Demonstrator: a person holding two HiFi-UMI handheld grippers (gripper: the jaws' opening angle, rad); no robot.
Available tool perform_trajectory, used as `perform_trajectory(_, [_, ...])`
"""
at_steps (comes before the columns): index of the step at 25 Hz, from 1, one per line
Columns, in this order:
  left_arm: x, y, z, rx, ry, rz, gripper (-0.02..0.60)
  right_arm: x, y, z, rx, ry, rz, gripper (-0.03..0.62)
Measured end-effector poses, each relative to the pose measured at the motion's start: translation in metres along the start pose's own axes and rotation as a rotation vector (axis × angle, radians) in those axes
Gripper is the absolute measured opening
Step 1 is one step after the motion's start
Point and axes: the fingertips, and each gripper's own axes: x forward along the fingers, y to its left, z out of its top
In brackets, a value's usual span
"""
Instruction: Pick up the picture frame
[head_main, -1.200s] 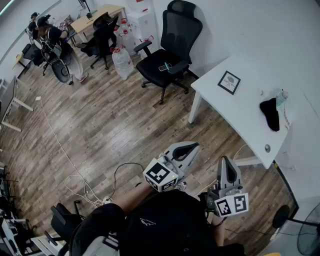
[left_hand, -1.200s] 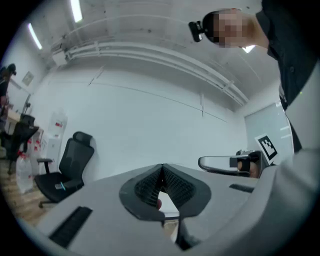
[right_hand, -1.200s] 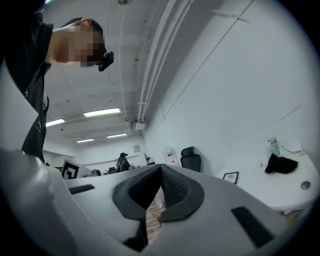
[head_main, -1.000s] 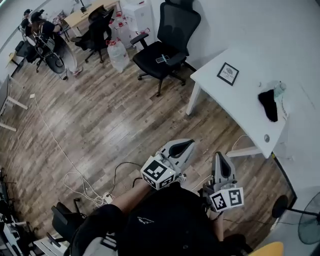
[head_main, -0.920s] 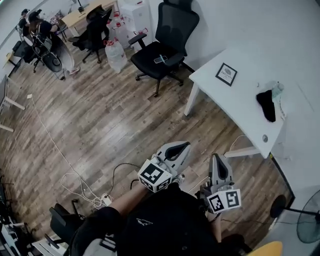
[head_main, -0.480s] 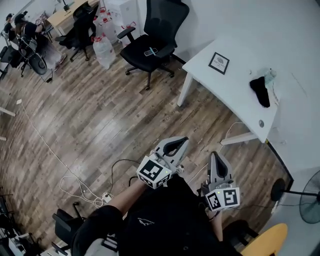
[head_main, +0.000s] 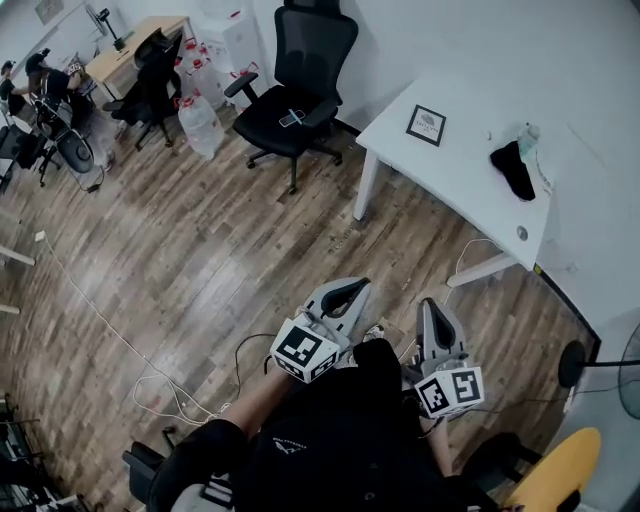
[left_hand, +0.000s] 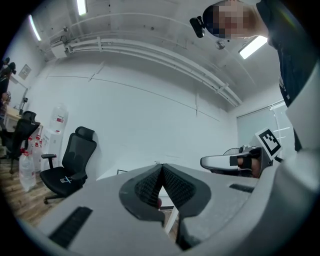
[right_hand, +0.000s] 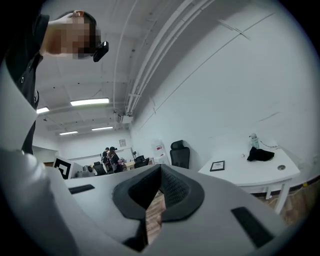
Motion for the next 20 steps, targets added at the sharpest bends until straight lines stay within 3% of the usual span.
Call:
perform_trajectory(11, [0.065, 0.033, 0.003, 0.011, 0.012, 0.031, 0.006, 0.057, -0.051, 0.012, 0.023, 0.018, 0.049, -0.002])
perform_trajectory(20, [0.141, 0.064, 0.014, 0.02, 0.014, 0.074, 0.006, 0.121, -0.109, 0.034, 0.073, 0.05, 0.162, -0.002])
